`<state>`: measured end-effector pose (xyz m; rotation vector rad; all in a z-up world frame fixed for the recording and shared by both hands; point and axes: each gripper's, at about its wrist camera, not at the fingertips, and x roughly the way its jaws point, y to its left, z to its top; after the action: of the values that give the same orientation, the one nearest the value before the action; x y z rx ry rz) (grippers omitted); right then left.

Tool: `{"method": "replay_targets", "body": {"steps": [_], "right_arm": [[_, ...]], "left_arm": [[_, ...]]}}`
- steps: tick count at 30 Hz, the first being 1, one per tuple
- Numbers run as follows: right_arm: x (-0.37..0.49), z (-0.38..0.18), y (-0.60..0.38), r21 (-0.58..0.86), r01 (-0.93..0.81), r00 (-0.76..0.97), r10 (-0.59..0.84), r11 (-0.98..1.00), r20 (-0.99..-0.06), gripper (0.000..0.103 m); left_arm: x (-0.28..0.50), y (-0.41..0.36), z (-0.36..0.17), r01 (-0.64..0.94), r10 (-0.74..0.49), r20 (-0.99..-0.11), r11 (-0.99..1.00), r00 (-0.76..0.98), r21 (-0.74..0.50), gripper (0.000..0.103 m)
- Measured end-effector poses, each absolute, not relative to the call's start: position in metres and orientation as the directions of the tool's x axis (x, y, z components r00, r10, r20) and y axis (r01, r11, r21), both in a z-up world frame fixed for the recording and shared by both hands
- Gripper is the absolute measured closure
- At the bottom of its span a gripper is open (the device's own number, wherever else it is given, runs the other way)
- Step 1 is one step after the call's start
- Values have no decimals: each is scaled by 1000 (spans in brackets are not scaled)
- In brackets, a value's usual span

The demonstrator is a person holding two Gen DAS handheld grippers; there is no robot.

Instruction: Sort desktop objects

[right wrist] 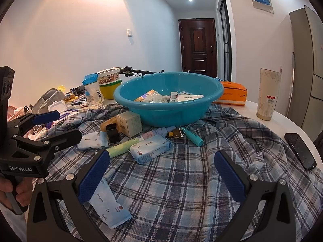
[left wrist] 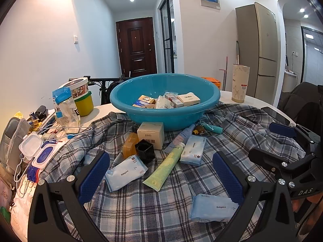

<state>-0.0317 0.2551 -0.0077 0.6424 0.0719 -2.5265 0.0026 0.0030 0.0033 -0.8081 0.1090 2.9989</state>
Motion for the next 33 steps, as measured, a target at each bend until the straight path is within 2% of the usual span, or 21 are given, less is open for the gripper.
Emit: {"method": "replay_targets", "body": {"steps": [33], "right_arm": [[-31, -9, 256, 96, 514, -741, -497, -852, -452, 0]], "left_arm": [[5, 4, 2, -55, 27, -506, -998, -862, 39, 0]]}}
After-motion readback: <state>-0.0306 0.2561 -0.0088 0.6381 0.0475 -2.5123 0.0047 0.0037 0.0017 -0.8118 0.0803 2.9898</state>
